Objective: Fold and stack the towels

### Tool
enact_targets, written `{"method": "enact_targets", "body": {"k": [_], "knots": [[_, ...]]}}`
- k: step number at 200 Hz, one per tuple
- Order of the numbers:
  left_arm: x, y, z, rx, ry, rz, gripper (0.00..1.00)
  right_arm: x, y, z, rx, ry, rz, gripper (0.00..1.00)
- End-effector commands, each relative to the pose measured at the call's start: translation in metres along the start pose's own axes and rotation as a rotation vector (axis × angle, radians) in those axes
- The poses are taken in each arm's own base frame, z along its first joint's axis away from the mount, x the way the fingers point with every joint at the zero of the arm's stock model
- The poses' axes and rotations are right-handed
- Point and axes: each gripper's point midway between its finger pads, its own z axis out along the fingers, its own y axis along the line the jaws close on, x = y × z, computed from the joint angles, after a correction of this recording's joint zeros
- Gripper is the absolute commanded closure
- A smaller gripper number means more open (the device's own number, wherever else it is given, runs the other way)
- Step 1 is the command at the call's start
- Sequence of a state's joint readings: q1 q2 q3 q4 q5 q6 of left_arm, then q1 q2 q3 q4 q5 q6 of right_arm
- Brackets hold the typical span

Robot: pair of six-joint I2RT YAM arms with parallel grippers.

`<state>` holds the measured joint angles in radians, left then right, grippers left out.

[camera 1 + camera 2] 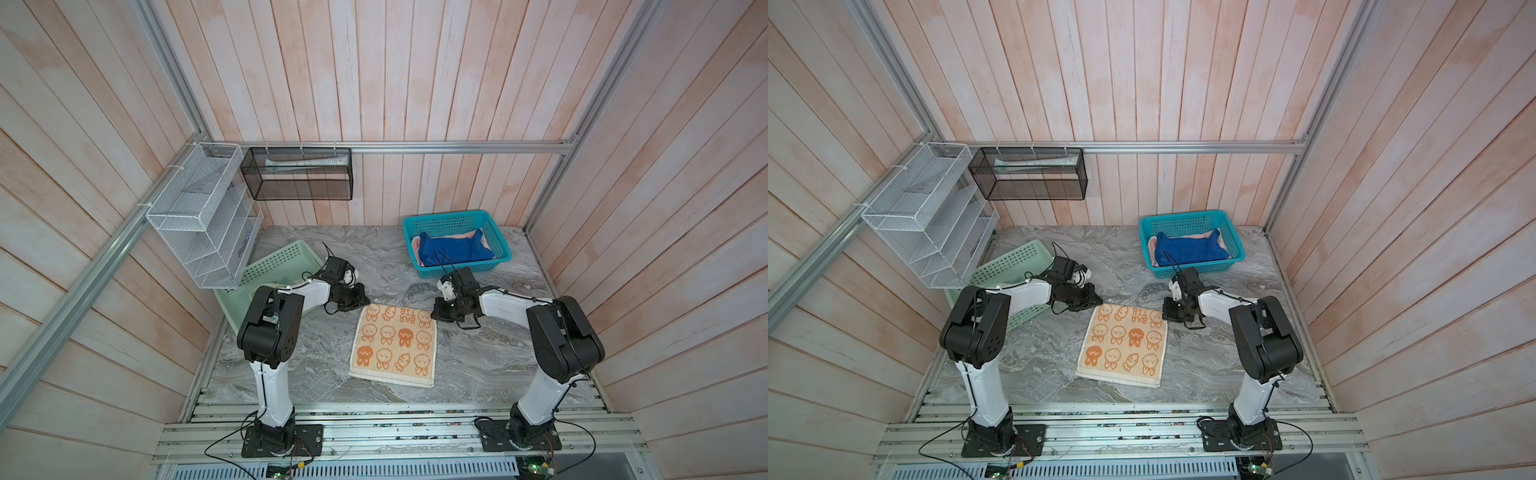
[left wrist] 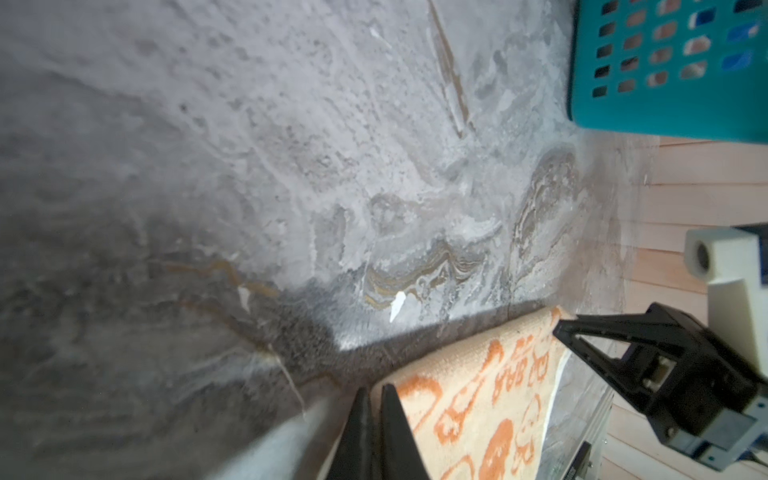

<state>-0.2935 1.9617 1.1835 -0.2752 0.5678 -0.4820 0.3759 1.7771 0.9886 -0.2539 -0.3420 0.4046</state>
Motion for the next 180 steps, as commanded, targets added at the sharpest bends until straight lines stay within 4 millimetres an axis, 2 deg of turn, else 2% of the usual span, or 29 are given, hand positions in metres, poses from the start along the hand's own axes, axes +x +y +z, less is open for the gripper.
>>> {"method": "enact_targets", "body": {"k": [1, 60, 82, 100, 135, 149, 163, 168, 180], "knots": [[-0.01, -0.008, -0.001, 0.039, -0.025, 0.056, 1.0, -0.015, -0.003, -0.006, 0.046, -0.022, -0.066, 1.0], [-0.03, -0.045, -0.042, 0.082, -0.153, 0.155, 1.0, -0.052, 0.008, -0.044, 0.117, -0.139, -0.226, 1.0], [-0.029, -0.05, -0.052, 0.093, -0.179, 0.174, 1.0, -0.058, 0.013, -0.055, 0.12, -0.17, -0.276, 1.0], [-0.021, -0.052, -0.054, 0.11, -0.185, 0.177, 1.0, -0.056, 0.013, -0.061, 0.124, -0.18, -0.308, 1.0], [0.009, -0.053, -0.059, 0.145, -0.186, 0.198, 1.0, -0.036, 0.012, -0.07, 0.109, -0.194, -0.353, 1.0], [0.025, -0.053, -0.061, 0.148, -0.186, 0.218, 1.0, -0.023, 0.016, -0.075, 0.079, -0.2, -0.37, 1.0], [0.046, -0.049, -0.063, 0.13, -0.182, 0.228, 1.0, 0.001, 0.021, -0.075, 0.039, -0.182, -0.382, 1.0], [0.055, -0.046, -0.063, 0.122, -0.18, 0.228, 0.96, 0.011, 0.022, -0.075, 0.027, -0.173, -0.381, 0.98], [0.073, -0.035, -0.065, 0.091, -0.182, 0.212, 0.83, 0.035, 0.024, -0.073, 0.003, -0.142, -0.365, 0.84]]}}
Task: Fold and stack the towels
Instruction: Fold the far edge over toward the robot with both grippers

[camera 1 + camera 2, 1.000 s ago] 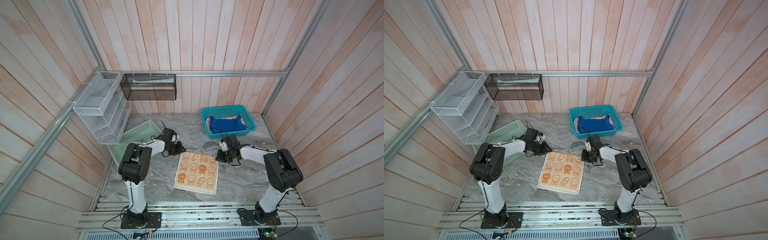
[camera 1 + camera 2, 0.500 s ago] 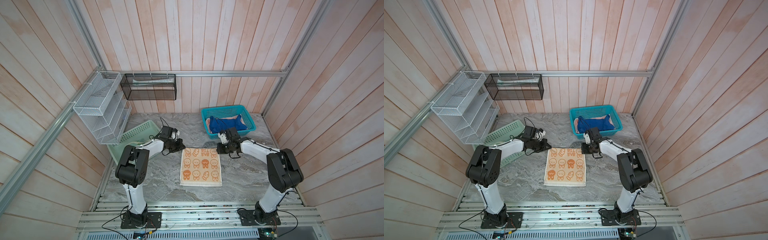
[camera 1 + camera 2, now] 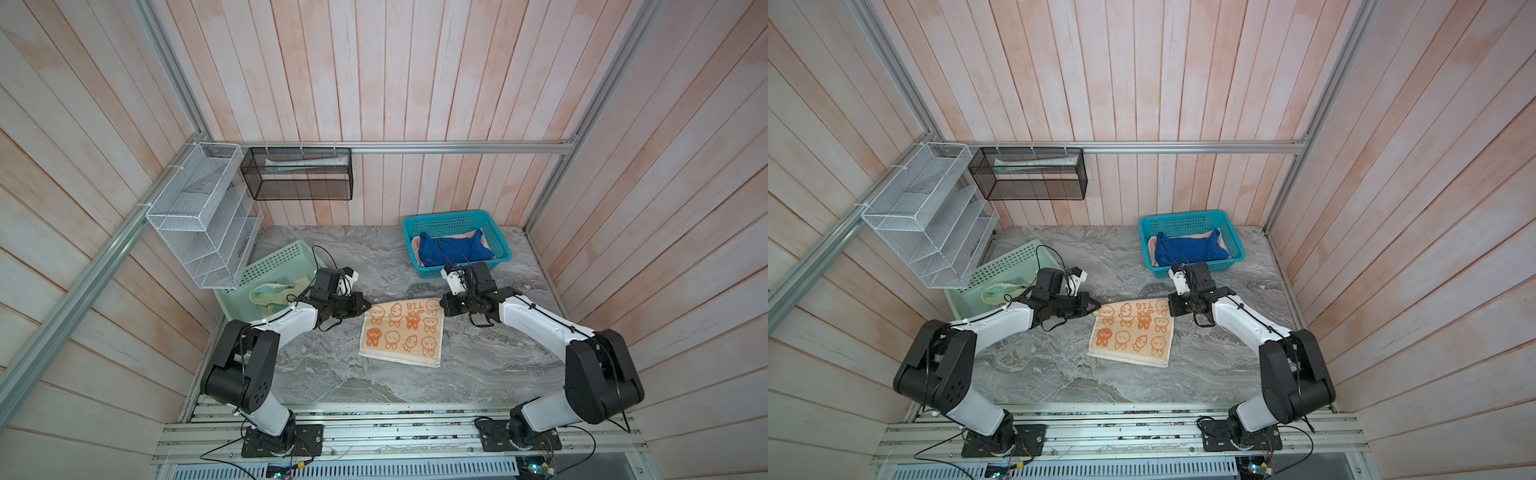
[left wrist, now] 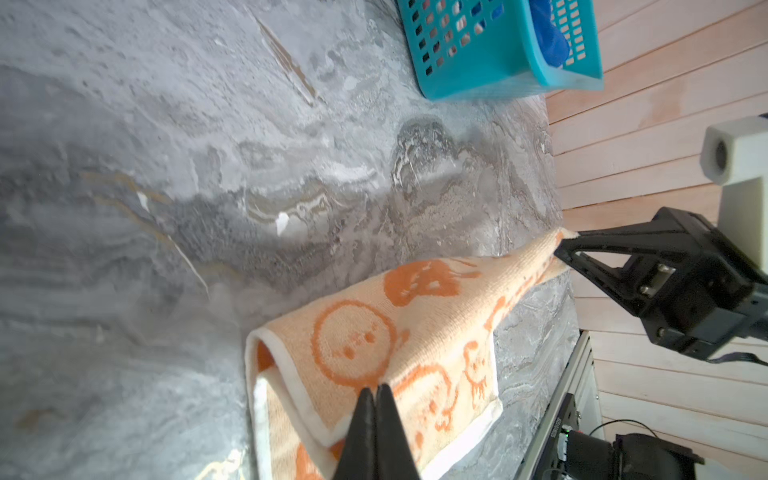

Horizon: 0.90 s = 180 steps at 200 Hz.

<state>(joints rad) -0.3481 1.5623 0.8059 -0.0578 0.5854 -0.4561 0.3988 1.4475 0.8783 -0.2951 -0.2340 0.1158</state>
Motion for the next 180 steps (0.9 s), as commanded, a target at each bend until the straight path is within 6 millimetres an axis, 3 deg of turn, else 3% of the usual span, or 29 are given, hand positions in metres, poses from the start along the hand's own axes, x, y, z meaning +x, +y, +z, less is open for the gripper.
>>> {"method": "enact_targets", "body": {"k": [1, 16, 44, 79, 128, 180], "knots": [[0.018, 0.002, -0.013, -0.036, -0.046, 0.025, 0.81, 0.033, 0.019, -0.007, -0.057, 0.036, -0.004, 0.82], [0.04, 0.013, -0.024, -0.071, -0.053, -0.009, 0.69, 0.058, 0.028, -0.013, -0.079, 0.073, 0.041, 0.67], [0.058, 0.026, -0.039, -0.135, -0.074, -0.046, 0.63, 0.081, 0.031, -0.03, -0.088, 0.099, 0.165, 0.57], [0.057, 0.023, -0.034, -0.121, -0.026, -0.095, 0.62, 0.083, 0.024, -0.033, -0.041, 0.089, 0.341, 0.52], [0.055, 0.01, -0.011, -0.053, 0.03, -0.155, 0.62, 0.089, 0.022, -0.009, -0.038, 0.176, 0.415, 0.52], [0.069, 0.017, 0.01, -0.08, 0.074, -0.228, 0.57, 0.077, 0.008, 0.014, 0.022, 0.194, 0.405, 0.49]]}}
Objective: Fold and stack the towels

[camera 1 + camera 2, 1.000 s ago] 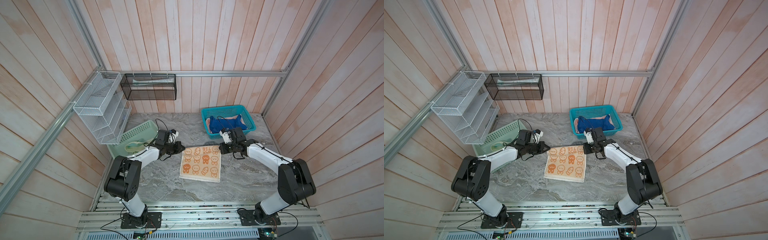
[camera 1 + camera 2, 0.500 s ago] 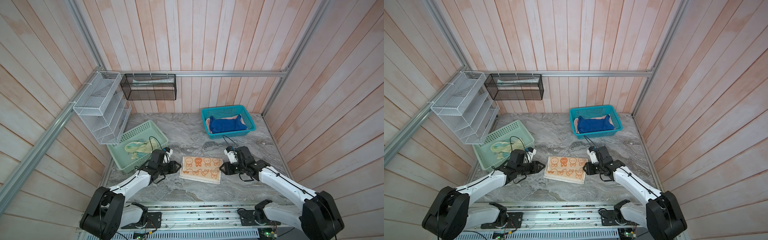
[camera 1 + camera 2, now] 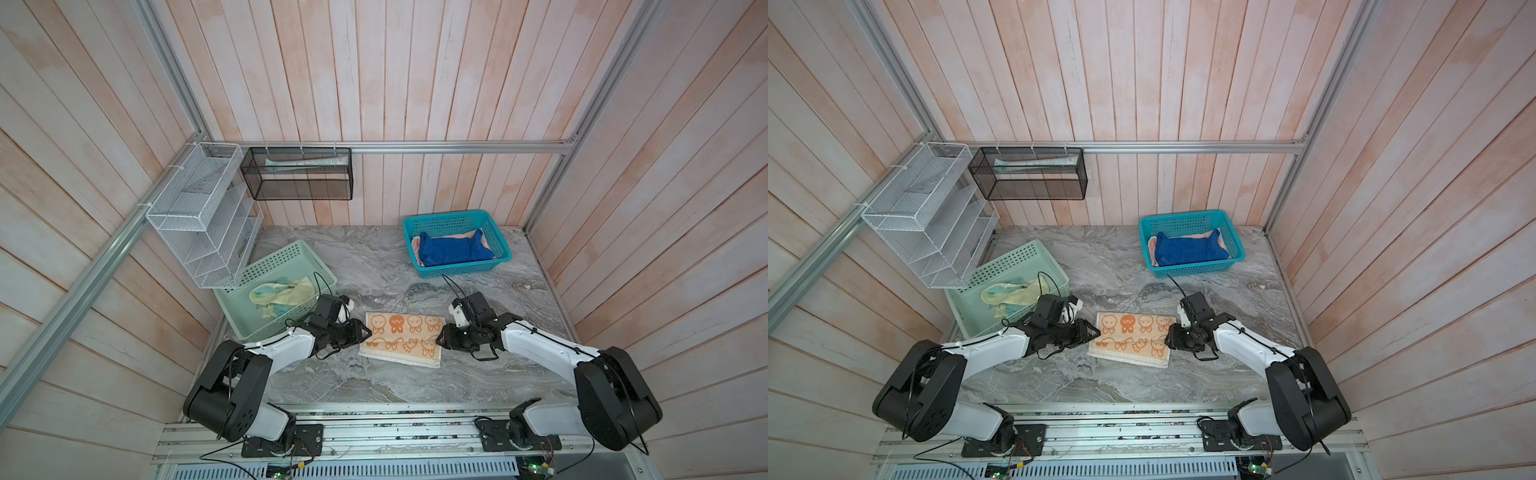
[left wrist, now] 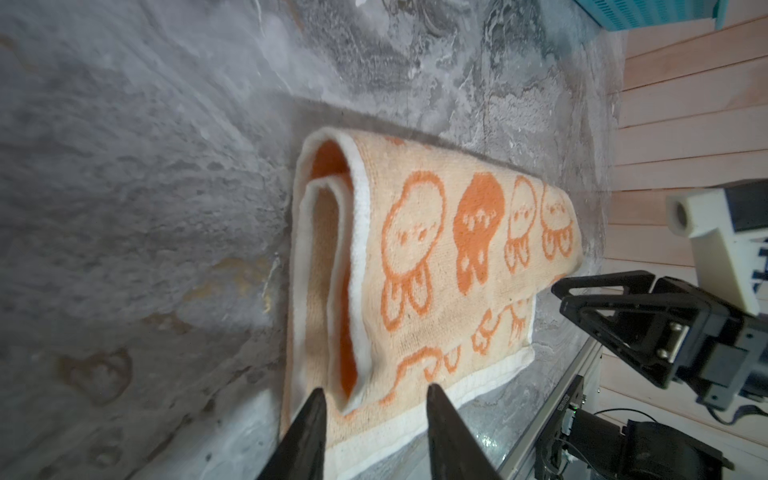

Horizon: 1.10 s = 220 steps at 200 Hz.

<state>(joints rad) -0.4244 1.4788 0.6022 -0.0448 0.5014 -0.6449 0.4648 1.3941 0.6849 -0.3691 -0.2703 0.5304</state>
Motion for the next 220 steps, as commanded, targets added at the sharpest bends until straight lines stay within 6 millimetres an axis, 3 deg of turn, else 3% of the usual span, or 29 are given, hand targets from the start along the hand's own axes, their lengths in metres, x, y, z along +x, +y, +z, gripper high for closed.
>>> {"method": "enact_targets", "body": {"k": [1, 31, 52, 71, 90, 139, 160, 186, 220], "knots": [[-0.005, -0.004, 0.007, 0.014, -0.008, -0.036, 0.57, -0.022, 0.003, 0.001, 0.011, -0.04, -0.004, 0.49], [-0.005, -0.001, 0.014, 0.023, -0.013, -0.074, 0.56, -0.039, 0.006, 0.006, 0.012, -0.049, -0.051, 0.51], [-0.008, -0.005, 0.017, 0.041, -0.008, -0.076, 0.59, -0.047, 0.01, 0.01, -0.005, -0.04, -0.079, 0.65], [-0.013, -0.013, 0.017, 0.064, -0.005, -0.063, 0.78, -0.05, 0.013, 0.01, -0.017, -0.036, -0.095, 0.89], [-0.019, -0.02, 0.015, 0.073, -0.01, -0.053, 0.97, -0.056, 0.012, 0.007, -0.009, -0.044, -0.104, 0.99], [-0.051, -0.043, -0.007, 0.086, -0.053, -0.011, 1.0, -0.088, 0.012, -0.022, 0.039, -0.073, -0.139, 1.0], [-0.062, -0.047, -0.02, 0.087, -0.069, 0.006, 1.0, -0.092, 0.019, -0.037, 0.038, -0.06, -0.155, 1.0], [-0.057, -0.041, -0.029, 0.08, -0.053, 0.004, 1.0, -0.073, 0.023, -0.045, 0.01, -0.014, -0.129, 1.0], [-0.015, -0.016, -0.019, 0.077, 0.037, -0.066, 1.0, -0.011, 0.029, -0.031, -0.072, 0.091, -0.058, 0.99]]}}
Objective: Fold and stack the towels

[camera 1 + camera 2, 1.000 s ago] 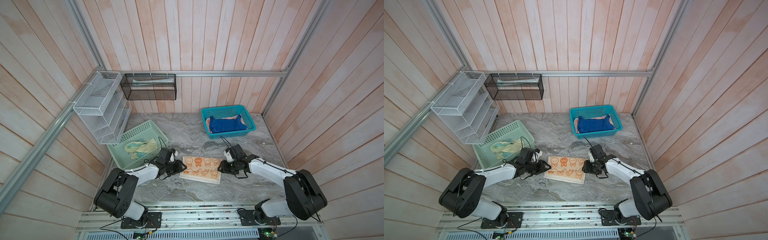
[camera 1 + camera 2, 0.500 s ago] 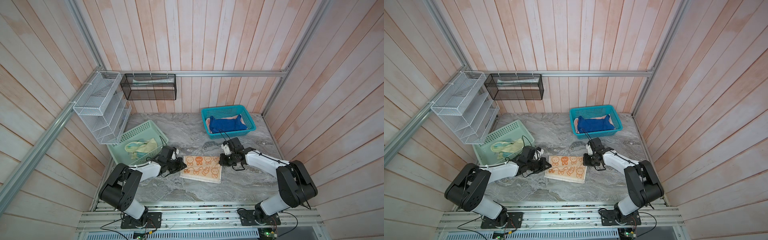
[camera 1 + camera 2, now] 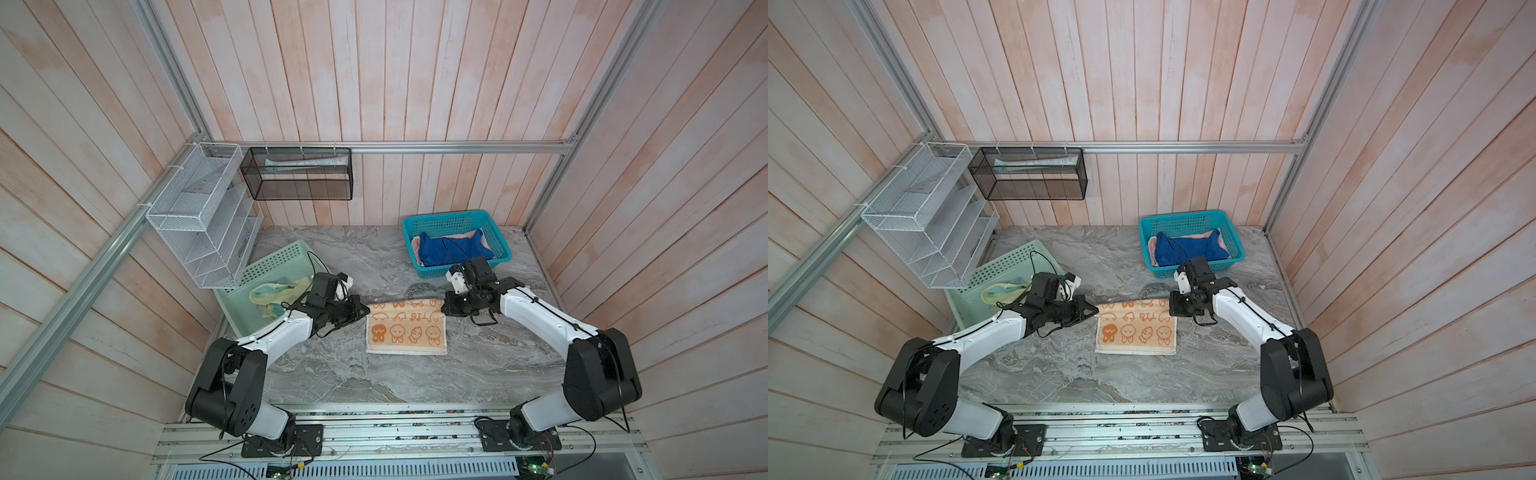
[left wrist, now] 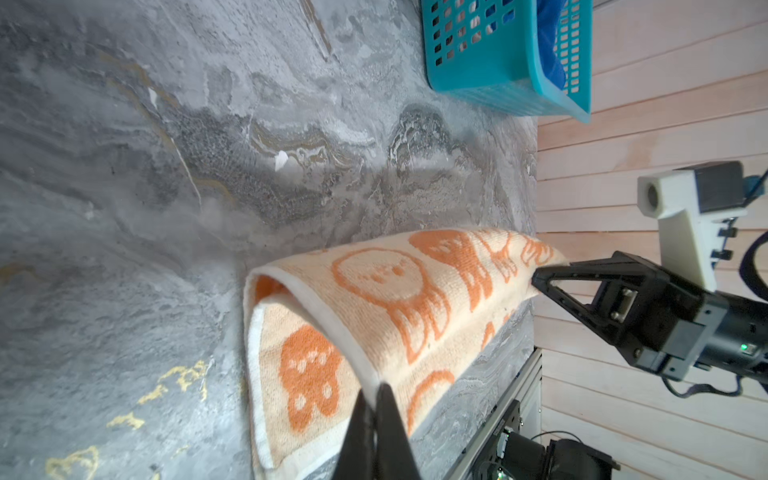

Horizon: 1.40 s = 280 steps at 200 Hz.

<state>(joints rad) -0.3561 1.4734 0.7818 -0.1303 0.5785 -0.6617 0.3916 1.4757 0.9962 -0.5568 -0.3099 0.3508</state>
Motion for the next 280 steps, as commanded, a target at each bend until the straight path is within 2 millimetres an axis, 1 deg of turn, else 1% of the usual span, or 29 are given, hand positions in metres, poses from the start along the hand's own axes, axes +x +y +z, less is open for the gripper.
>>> {"method": "enact_targets", "body": {"k": [1, 4, 14, 21, 32, 43, 66, 87, 108, 119, 133, 153, 172, 196, 217, 237, 247, 252, 257, 268, 274, 280], "knots": [[0.042, 0.025, 0.003, -0.019, 0.104, -0.062, 1.0, 0.059, 0.006, 0.007, -0.048, 0.14, 0.075, 0.98], [0.046, 0.028, 0.003, -0.018, 0.11, -0.072, 1.0, 0.065, 0.006, 0.01, -0.056, 0.149, 0.085, 0.95], [0.059, 0.035, 0.006, -0.014, 0.129, -0.101, 1.0, 0.08, 0.002, 0.016, -0.07, 0.17, 0.118, 0.74], [0.067, 0.04, 0.007, -0.016, 0.142, -0.123, 1.0, 0.087, -0.002, 0.019, -0.068, 0.176, 0.134, 0.65], [0.076, 0.046, 0.009, -0.016, 0.156, -0.142, 1.0, 0.087, -0.005, 0.02, -0.065, 0.166, 0.145, 0.55], [0.083, 0.05, 0.01, -0.02, 0.169, -0.151, 1.0, 0.081, -0.005, 0.019, -0.071, 0.152, 0.152, 0.5], [0.086, 0.051, 0.01, -0.025, 0.174, -0.147, 1.0, 0.069, -0.002, 0.018, -0.079, 0.131, 0.146, 0.49], [0.083, 0.049, 0.008, -0.028, 0.162, -0.137, 1.0, 0.069, -0.003, 0.024, -0.081, 0.133, 0.144, 0.49], [0.081, 0.047, 0.008, -0.023, 0.161, -0.136, 1.0, 0.065, -0.004, 0.031, -0.086, 0.124, 0.136, 0.53], [0.082, 0.046, 0.008, -0.02, 0.166, -0.133, 1.0, 0.061, -0.002, 0.033, -0.093, 0.126, 0.132, 0.57], [0.08, 0.042, 0.007, -0.018, 0.17, -0.125, 1.0, 0.058, 0.001, 0.035, -0.102, 0.136, 0.125, 0.66], [0.077, 0.037, 0.004, -0.015, 0.167, -0.111, 1.0, 0.054, 0.003, 0.034, -0.101, 0.142, 0.112, 0.87], [0.072, 0.03, 0.0, -0.011, 0.163, -0.099, 1.0, 0.049, 0.004, 0.029, -0.084, 0.14, 0.092, 1.0], [0.068, 0.021, -0.005, -0.001, 0.162, -0.083, 1.0, 0.04, 0.005, 0.017, -0.062, 0.137, 0.065, 1.0], [0.071, 0.021, -0.008, -0.008, 0.17, -0.083, 1.0, 0.037, 0.002, 0.009, -0.055, 0.142, 0.06, 1.0], [0.084, 0.028, -0.006, -0.021, 0.197, -0.1, 1.0, 0.046, -0.005, 0.011, -0.039, 0.181, 0.066, 1.0], [0.094, 0.035, -0.003, -0.028, 0.213, -0.114, 0.95, 0.053, -0.008, 0.015, -0.037, 0.205, 0.073, 1.0], [0.099, 0.038, -0.002, -0.032, 0.226, -0.124, 0.92, 0.057, -0.009, 0.017, -0.039, 0.217, 0.078, 1.0], [0.104, 0.041, -0.001, -0.037, 0.236, -0.132, 0.86, 0.06, -0.009, 0.018, -0.045, 0.226, 0.084, 0.94], [0.113, 0.049, 0.0, -0.06, 0.259, -0.153, 0.74, 0.065, -0.01, 0.02, -0.05, 0.239, 0.099, 0.72], [0.116, 0.053, -0.001, -0.078, 0.27, -0.161, 0.7, 0.065, -0.01, 0.019, -0.05, 0.238, 0.101, 0.63], [0.116, 0.056, -0.002, -0.104, 0.271, -0.159, 0.67, 0.065, -0.01, 0.019, -0.048, 0.234, 0.104, 0.55]]}}
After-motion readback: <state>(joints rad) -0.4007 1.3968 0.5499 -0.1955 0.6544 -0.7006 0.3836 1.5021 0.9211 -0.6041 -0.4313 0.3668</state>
